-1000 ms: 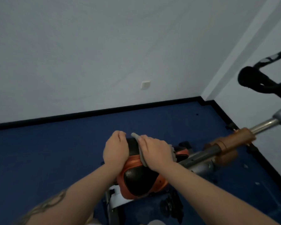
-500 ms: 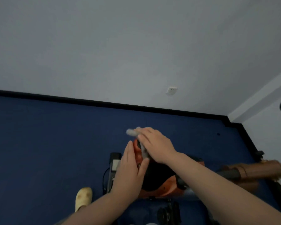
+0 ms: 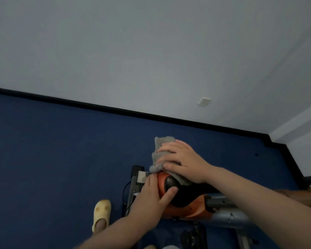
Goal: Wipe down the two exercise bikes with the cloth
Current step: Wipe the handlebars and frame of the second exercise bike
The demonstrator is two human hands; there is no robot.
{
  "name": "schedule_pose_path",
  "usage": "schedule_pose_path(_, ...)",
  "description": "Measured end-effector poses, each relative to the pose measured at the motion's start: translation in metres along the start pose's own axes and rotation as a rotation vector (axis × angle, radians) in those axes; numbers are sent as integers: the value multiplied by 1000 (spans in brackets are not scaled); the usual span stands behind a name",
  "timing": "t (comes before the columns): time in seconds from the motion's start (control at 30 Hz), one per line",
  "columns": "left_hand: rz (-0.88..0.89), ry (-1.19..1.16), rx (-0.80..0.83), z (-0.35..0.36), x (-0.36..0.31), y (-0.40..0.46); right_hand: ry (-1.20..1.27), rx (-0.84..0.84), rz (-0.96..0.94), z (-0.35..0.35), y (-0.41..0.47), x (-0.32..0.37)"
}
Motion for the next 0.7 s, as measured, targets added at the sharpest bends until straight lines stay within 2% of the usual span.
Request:
schedule_pose_path(0.07, -5, -34, -4, 1, 0, 1, 84, -25, 108, -1, 1, -10)
schedule_pose_path(0.2, -2, -69, 9, 2, -2, 0, 42, 61, 577, 4, 43, -13)
schedule_pose_path(0.27, 11, -31, 26, 0, -2, -2, -66, 55, 538, 8, 47, -9)
schedule_pose_path(0.37, 46, 47, 52, -4, -1, -1, -80, -129, 257, 13, 14, 3)
schedule_pose_path(0.43, 73, 84, 71, -9, 1, 6, -59, -190, 205, 14, -13, 5)
schedule_pose_path(0.5, 91, 102, 101, -17, 4, 15, -22, -234, 384, 13, -33, -2)
schedule_pose_path(0.6, 134, 102, 145, -31, 6, 32, -74, -223, 840, 11, -46, -13)
schedule_pose_path(0.63, 178, 114, 148, -34, 5, 37, -126, -219, 931, 10, -43, -12)
schedule_pose_path(0.7, 298, 107, 170, -36, 1, 48, -253, -255, 985, 11, -31, 1)
Point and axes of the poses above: each hand's wrist, its own y-axis towards the middle knuckle, its own z-axis out of the palm, x = y × z, the point moved 2 cm from there along y, towards the middle knuckle, and after that the axes turned 6 degrees about -x, right-handed, at the moved point
